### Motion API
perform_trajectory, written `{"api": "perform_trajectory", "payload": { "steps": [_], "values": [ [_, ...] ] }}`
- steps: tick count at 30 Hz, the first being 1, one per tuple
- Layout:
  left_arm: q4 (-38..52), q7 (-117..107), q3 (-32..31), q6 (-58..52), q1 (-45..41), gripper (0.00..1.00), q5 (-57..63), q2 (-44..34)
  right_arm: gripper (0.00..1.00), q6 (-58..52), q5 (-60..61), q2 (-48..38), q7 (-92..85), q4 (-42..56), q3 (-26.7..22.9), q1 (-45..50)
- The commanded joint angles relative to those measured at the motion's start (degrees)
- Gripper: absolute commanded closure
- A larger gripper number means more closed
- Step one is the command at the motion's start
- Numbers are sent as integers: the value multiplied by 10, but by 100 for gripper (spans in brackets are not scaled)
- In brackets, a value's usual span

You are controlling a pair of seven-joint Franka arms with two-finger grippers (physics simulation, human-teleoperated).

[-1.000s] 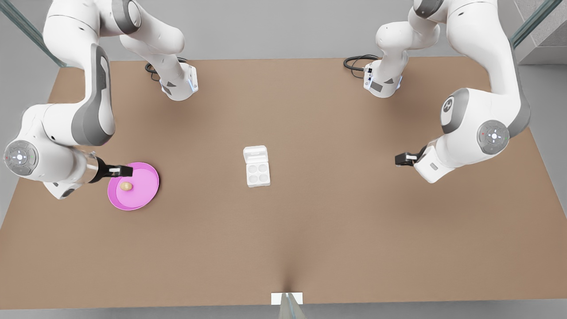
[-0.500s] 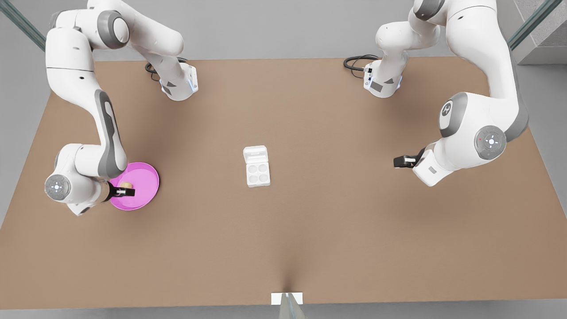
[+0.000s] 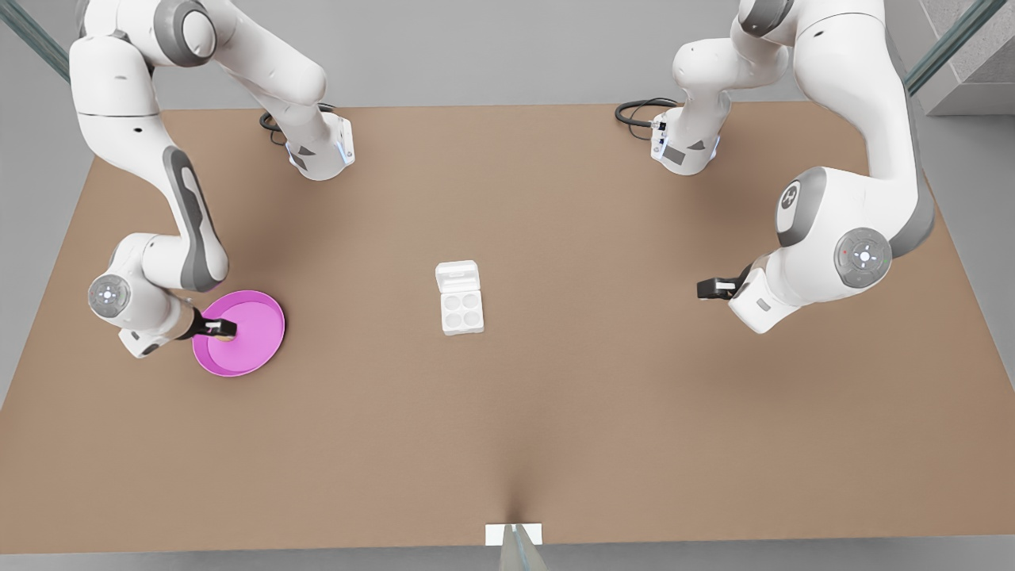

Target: Pack egg into the box and close the box lid

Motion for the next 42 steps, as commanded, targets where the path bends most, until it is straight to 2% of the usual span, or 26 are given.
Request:
{"api": "perform_trajectory", "payload": {
  "steps": [1, 10, 11, 12, 22, 42],
  "values": [
    [0, -10, 0, -1, -1, 0, 1, 1, 0, 24, -16, 8, -26, 1, 4, -7],
    [-2, -9, 0, -1, -1, 0, 1, 1, 0, 58, -34, 54, -25, 11, 26, -32],
    [-2, -11, 0, -1, -4, 0, 1, 1, 0, 54, -33, 44, -24, 2, 64, -66],
    [-2, -19, 0, -1, -6, 0, 1, 2, 0, 57, -34, 43, -22, -8, 81, -83],
    [-2, -20, 0, -1, -5, 0, 1, 1, 0, 93, -60, 82, -21, -3, 81, -95],
    [-2, -23, 0, -8, -9, 0, 1, 2, 0, 156, -74, 57, -17, -76, 89, -121]
  ]
}}
